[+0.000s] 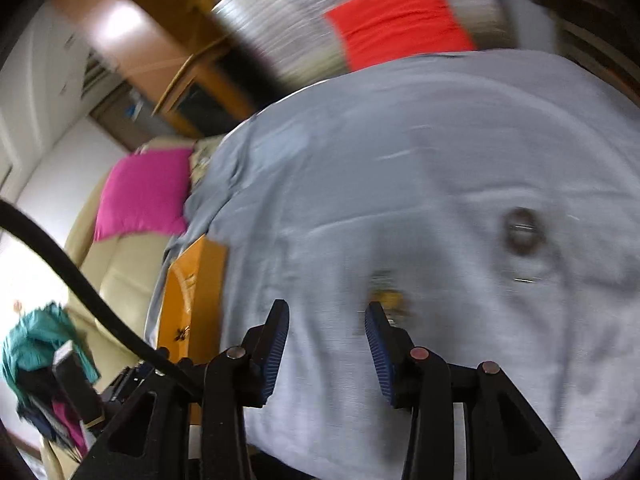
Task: Organize jewelry
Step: 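Move the left tool to the gold watch while the right tool reaches the black hair tie, then grasp the gold watch with the left tool while the right tool grasps the black hair tie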
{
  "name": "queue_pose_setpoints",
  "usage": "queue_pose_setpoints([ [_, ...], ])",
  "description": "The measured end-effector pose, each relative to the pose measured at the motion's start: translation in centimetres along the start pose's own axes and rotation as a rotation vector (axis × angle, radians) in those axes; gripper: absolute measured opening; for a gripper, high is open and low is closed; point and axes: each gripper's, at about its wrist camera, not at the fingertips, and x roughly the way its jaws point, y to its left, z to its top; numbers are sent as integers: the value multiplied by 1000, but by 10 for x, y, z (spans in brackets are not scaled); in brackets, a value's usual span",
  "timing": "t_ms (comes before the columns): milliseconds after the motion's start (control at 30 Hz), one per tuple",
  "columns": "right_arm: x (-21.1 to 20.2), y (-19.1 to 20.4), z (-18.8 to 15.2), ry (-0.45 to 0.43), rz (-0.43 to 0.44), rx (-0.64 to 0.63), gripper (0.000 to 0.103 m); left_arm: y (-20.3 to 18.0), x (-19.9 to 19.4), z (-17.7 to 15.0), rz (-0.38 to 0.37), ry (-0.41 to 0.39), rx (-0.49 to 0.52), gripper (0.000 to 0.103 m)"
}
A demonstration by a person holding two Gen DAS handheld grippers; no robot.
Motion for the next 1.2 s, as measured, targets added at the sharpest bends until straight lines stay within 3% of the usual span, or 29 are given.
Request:
queue_pose_setpoints([
  [133,-23,-57,1,-55,-4,99,43,-31,19,8,-69,17,7,63],
  [200,-27,-83,1,-97,-8,161,49,-44,27,16,-91,7,12,63],
  [400,-27,-136,8,-170,12,308,50,-85,55,33,-186,9,30,63],
  [567,-9,-156,20,-163,37,348,50,-116,79,31,-251,36,72,63],
  [867,32,-167,52,-124,-75,270,50,-134,114,43,-283,99,101,63],
  [1033,45,-168,62,-107,-111,239,48,-134,129,43,-361,159,57,63],
  [1100,51,-165,64,-86,-131,216,45,-134,132,41,-382,168,46,56],
  [1133,52,-165,63,-76,-138,208,43,-133,133,41,-383,169,46,46],
  [1200,59,-163,63,-53,-158,189,41,-132,136,40,-387,168,45,37],
])
